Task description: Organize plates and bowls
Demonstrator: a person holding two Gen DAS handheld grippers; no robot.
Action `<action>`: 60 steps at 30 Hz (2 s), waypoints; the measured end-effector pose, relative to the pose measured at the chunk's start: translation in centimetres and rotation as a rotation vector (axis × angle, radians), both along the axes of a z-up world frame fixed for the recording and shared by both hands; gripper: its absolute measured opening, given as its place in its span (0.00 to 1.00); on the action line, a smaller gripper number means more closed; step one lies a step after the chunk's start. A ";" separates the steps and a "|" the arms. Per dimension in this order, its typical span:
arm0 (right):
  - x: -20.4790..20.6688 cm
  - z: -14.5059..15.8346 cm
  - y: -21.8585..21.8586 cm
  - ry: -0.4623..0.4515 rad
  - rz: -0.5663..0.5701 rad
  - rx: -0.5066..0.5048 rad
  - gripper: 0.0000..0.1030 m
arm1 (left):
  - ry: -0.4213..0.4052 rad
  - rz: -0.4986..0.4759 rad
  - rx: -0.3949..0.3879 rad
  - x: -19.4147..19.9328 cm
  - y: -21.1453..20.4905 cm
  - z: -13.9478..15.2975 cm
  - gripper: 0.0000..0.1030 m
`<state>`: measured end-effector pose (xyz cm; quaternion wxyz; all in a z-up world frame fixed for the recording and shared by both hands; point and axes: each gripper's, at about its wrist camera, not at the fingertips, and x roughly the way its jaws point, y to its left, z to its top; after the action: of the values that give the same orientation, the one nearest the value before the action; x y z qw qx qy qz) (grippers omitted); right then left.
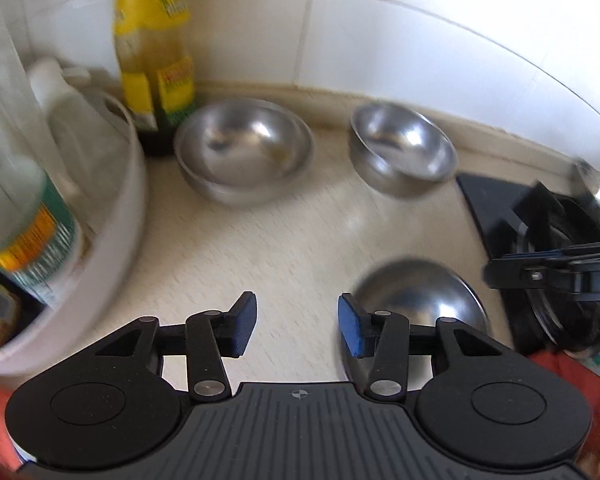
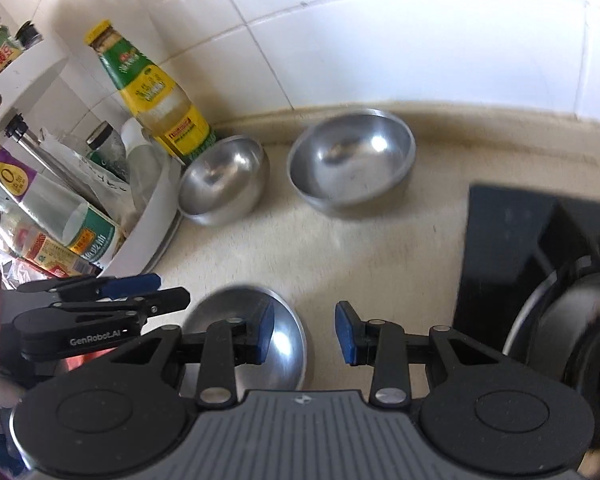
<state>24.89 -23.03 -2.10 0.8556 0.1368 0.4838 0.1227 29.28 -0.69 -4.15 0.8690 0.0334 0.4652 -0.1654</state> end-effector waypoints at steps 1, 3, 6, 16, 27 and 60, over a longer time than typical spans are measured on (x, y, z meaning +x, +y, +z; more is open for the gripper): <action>0.5 0.2 0.2 -0.005 0.008 -0.006 0.34 | -0.015 0.011 0.007 0.1 -0.1 0.2 0.59; 1.4 0.4 0.8 -0.011 0.028 -0.021 0.34 | -0.038 0.023 -0.001 0.4 -0.3 0.6 0.65; 2.7 0.5 1.8 -0.016 0.058 -0.036 0.34 | -0.085 0.040 0.027 0.8 -0.9 0.9 0.72; 7.7 0.3 4.3 -0.033 0.108 -0.043 0.43 | -0.104 0.122 0.064 3.0 -0.6 0.1 0.83; 14.6 -0.7 7.3 -0.075 0.148 -0.098 0.65 | -0.087 0.216 0.036 6.2 -0.2 -1.5 0.95; 18.3 -5.5 9.7 -0.004 0.283 -0.066 0.47 | -0.062 0.202 -0.053 10.0 -0.6 -4.1 0.89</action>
<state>43.20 -13.34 -7.64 0.8348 0.0387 0.5003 0.2264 39.24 -1.29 -8.24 0.8957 -0.0313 0.4347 -0.0881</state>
